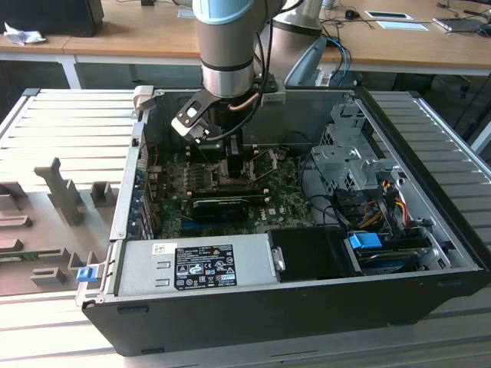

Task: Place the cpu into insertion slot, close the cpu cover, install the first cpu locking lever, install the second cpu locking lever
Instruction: 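Place the cpu into insertion slot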

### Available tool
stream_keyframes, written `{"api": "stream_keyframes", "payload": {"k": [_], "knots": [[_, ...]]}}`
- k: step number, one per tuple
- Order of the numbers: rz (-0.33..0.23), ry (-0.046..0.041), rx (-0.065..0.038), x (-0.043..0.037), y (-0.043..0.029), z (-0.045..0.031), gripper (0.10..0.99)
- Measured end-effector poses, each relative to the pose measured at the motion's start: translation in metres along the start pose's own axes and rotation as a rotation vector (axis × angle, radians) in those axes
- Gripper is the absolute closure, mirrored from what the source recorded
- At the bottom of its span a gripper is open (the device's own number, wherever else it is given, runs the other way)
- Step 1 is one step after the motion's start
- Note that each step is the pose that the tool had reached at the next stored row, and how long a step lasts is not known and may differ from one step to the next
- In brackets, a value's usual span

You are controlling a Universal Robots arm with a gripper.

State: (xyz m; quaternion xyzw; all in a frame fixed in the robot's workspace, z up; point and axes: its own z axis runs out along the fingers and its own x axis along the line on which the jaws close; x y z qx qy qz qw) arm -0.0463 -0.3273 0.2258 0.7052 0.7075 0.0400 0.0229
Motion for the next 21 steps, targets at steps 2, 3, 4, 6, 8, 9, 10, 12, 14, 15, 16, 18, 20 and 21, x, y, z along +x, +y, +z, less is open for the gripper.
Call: {"api": "stream_keyframes", "payload": {"k": [2, 3, 4, 6, 8, 9, 10, 12, 14, 15, 16, 18, 20, 21], "knots": [[0.0, 0.0001, 0.0, 0.0014, -0.0006, 0.0034, 0.557], [0.001, 0.0, 0.0, 0.0018, -0.0007, 0.0044, 0.557], [0.005, -0.0004, 0.0, 0.0022, -0.0008, 0.0055, 0.557], [0.015, -0.0012, 0.0, 0.0029, -0.0011, 0.0084, 0.557], [0.016, -0.0013, 0.0, 0.0032, -0.0018, 0.0116, 0.557], [0.015, -0.0014, 0.0, 0.0034, -0.002, 0.0126, 0.557], [0.015, -0.0014, 0.0, 0.0036, -0.0022, 0.0133, 0.557], [0.015, -0.0014, 0.0, 0.0045, -0.0024, 0.0151, 0.557], [0.017, -0.0015, 0.0, 0.0069, -0.0027, 0.0188, 0.557], [0.018, -0.0016, 0.0, 0.0074, -0.0028, 0.02, 0.557], [0.018, -0.0017, 0.0, 0.0075, -0.0028, 0.0208, 0.557], [0.022, -0.002, 0.0, 0.0075, -0.003, 0.0224, 0.557], [0.03, -0.003, 0.0, 0.0074, -0.0031, 0.0234, 0.557], [0.031, -0.0031, 0.0, 0.0074, -0.0031, 0.0234, 0.557]]}}
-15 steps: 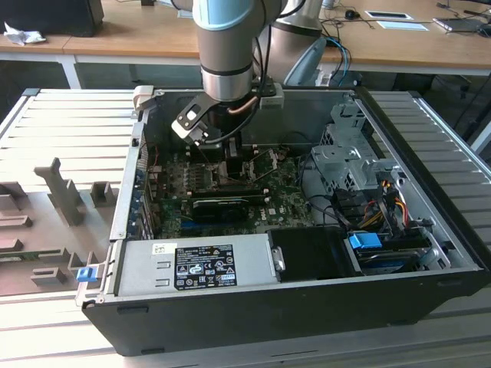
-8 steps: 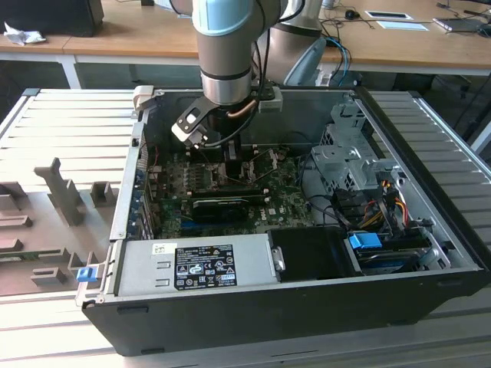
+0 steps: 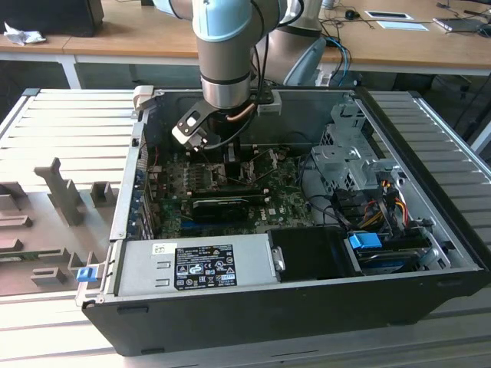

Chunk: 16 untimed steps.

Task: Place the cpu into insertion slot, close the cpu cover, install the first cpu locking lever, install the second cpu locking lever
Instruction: 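Place the cpu into insertion slot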

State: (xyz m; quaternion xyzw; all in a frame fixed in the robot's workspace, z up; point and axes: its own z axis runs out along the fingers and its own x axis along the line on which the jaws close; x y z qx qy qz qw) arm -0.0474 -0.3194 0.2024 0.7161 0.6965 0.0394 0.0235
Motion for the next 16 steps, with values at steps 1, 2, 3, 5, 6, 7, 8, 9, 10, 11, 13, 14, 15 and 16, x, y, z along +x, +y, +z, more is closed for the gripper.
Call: {"api": "stream_keyframes", "payload": {"k": [1, 2, 3, 5, 6, 7, 8, 9, 10, 11, 13, 14, 15, 16], "knots": [[0.0, 0.0001, 0.0, 0.0001, 0.0, 0.0001, 0.557], [0.0, 0.0002, 0.0, 0.0001, 0.0, 0.0001, 0.557], [0.0, 0.0003, 0.0, 0.0001, 0.0, 0.0001, 0.557], [0.0, 0.0002, 0.0, 0.0001, 0.0, 0.0001, 0.557], [0.0, 0.0002, 0.0, 0.0, 0.0, 0.0001, 0.557], [-0.007, 0.0009, 0.0, 0.0001, 0.0, 0.0002, 0.557], [-0.011, 0.0015, 0.0, -0.0004, 0.0, 0.0003, 0.557], [-0.012, 0.0015, -0.001, -0.0007, 0.0, 0.0003, 0.557], [-0.012, 0.0014, -0.001, -0.0007, 0.0, 0.0003, 0.557], [-0.012, 0.0014, -0.001, -0.0007, 0.0, 0.0003, 0.557], [-0.012, 0.0014, -0.001, -0.0007, 0.0, 0.0003, 0.557], [-0.012, 0.0013, -0.001, -0.0008, 0.0, 0.0003, 0.545], [-0.012, 0.0013, -0.001, -0.0008, 0.0, 0.0003, 0.545], [-0.012, 0.0013, -0.001, -0.0008, 0.0, 0.0003, 0.486]]}}
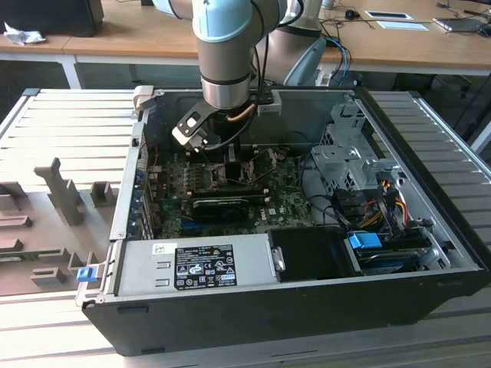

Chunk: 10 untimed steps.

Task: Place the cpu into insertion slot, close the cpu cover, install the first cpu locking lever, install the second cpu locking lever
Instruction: 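Place the cpu into insertion slot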

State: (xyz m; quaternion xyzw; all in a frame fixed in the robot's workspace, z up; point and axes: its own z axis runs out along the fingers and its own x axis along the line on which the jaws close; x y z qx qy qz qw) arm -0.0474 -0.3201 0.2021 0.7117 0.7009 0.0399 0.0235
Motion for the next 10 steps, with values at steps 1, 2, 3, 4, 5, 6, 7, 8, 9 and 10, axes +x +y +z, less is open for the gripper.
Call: {"api": "stream_keyframes", "payload": {"k": [1, 2, 3, 4, 5, 6, 7, 8, 9, 10], "knots": [[0.0, 0.0, 0.0, 0.0, 0.0, 0.0, 0.486], [0.0, 0.0, 0.0, 0.0, 0.0, -0.0002, 0.486], [0.0, -0.0009, 0.0, 0.0001, 0.0002, -0.0021, 0.486], [0.0, -0.0014, 0.0, 0.0001, 0.0003, -0.0033, 0.486], [0.0, -0.0019, 0.0, 0.0001, 0.0004, -0.0043, 0.486], [0.0, -0.0025, 0.0, 0.0001, 0.0005, -0.0055, 0.486], [0.0, -0.0027, 0.0, 0.0002, 0.0006, -0.0061, 0.486], [0.0, -0.0029, 0.0, 0.0002, 0.0006, -0.0065, 0.502], [0.0, -0.0033, 0.001, 0.0002, 0.0007, -0.0074, 0.565], [0.0, -0.0037, 0.001, 0.0002, 0.0007, -0.0082, 0.627]]}}
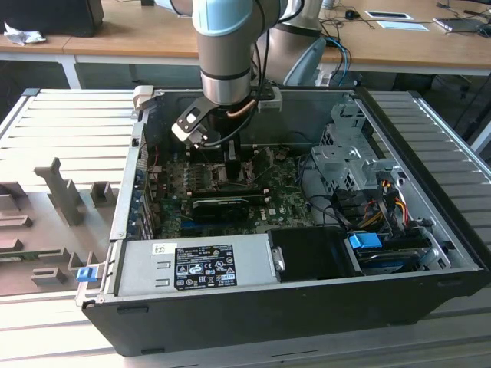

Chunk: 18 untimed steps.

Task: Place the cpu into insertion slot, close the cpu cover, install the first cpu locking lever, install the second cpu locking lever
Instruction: 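Place the cpu into insertion slot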

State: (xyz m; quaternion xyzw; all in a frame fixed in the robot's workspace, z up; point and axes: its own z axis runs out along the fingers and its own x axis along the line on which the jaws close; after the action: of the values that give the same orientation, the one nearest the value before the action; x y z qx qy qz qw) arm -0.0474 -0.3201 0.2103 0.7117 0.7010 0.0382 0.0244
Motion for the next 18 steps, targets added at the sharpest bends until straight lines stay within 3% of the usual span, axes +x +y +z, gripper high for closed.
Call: {"api": "stream_keyframes", "payload": {"k": [2, 3, 4, 6, 12, 18], "knots": [[0.0, -0.0002, 0.0, 0.0, 0.0001, -0.0008, 0.749], [0.0, -0.0005, 0.001, 0.0, 0.0001, -0.0013, 0.749], [0.0, -0.0007, 0.001, 0.0001, 0.0002, -0.0017, 0.808], [0.0, -0.0036, 0.002, 0.0001, 0.0004, -0.003, 0.98], [0.0, -0.0042, 0.012, 0.0002, 0.0012, -0.0084, 0.98], [0.0, -0.0043, 0.015, 0.0003, 0.0015, -0.0118, 0.98]]}}
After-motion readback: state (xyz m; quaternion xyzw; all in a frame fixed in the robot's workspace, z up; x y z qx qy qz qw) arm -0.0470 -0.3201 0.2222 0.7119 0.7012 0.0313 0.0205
